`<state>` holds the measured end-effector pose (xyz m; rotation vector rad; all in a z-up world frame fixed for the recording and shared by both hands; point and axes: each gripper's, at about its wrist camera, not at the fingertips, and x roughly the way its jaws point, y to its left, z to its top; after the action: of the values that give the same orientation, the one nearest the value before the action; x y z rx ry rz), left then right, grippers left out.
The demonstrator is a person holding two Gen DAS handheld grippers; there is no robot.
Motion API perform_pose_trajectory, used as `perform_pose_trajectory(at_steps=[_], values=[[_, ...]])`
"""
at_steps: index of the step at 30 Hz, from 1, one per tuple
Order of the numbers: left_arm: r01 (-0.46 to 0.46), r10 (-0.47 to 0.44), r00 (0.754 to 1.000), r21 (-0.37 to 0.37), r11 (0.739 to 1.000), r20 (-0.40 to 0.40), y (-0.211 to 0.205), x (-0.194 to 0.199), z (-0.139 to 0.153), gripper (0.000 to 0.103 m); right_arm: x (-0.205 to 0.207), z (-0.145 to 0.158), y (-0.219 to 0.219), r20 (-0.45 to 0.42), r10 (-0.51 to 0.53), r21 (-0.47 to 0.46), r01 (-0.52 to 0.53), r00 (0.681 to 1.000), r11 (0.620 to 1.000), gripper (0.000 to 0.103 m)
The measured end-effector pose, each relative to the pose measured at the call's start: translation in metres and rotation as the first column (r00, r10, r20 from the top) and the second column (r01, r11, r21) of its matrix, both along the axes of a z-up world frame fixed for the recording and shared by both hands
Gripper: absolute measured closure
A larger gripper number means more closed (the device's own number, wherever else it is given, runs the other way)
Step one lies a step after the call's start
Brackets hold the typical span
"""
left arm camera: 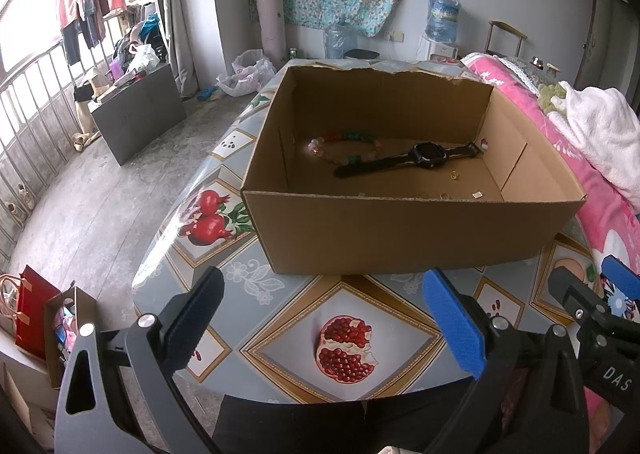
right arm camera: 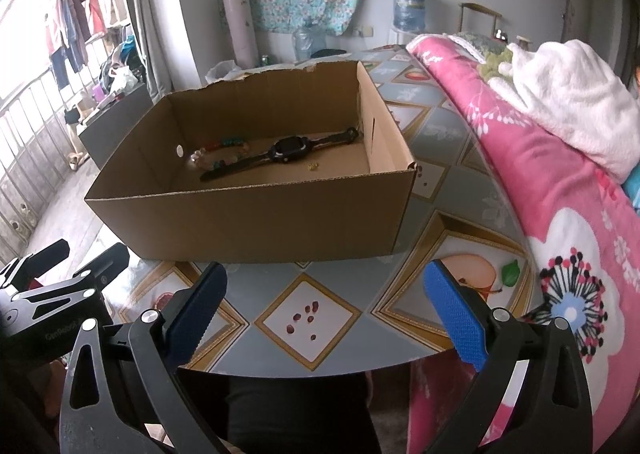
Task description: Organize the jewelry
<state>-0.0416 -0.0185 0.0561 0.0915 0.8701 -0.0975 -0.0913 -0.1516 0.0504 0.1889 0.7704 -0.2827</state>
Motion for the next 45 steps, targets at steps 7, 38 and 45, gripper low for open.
perform_pose_trajectory(at_steps=[7,38,45], values=[[0.0,0.0,1.0,0.0,1.0,0.0,0.0002,-0.0002,-0.0003,0.005,0.0003,0.0007,0.0004,0.001,-0.003,0.001,0.003,1.0,1.0,0.008],[0.0,0.0,1.0,-0.003,1.0,0.001,0.001,-0.0003,-0.0008,0.005,0.0018,0.0008,0.0025,-0.003,0.001,0.004,-0.001,1.0,1.0,0.008],[0.0,0.0,1.0,-0.003,1.0,0.001,0.0011,-0.0003,-0.0007,0.005,0.0023,-0.0001,0.003,-0.002,0.003,0.004,-0.003,1.0,1.0,0.008]])
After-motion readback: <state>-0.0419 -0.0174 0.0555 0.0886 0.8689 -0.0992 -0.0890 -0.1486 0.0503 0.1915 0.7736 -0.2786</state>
